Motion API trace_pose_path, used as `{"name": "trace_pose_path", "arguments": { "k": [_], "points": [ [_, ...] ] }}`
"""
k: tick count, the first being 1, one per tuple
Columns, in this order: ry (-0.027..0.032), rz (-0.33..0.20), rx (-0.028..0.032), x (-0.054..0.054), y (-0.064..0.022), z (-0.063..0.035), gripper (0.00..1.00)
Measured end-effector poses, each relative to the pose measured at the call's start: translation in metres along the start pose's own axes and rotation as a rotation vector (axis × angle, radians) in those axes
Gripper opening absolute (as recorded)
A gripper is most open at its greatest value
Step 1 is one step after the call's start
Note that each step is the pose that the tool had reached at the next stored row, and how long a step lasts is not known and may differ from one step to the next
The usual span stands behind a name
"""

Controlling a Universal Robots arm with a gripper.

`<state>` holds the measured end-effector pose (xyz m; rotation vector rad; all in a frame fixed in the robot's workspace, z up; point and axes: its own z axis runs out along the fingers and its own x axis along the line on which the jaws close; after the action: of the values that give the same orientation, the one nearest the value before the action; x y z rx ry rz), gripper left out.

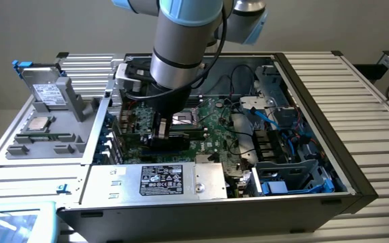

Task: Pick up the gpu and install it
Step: 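Insert the gpu into the slot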

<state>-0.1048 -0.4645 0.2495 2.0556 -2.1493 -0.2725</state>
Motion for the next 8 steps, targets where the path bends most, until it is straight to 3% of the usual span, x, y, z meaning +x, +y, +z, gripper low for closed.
{"name": "trace_pose_path", "arguments": {
  "k": [8],
  "points": [
    [0.0002,0.001,-0.0005,0.0002,0.0013,0.0031,0.27]
  ]
}}
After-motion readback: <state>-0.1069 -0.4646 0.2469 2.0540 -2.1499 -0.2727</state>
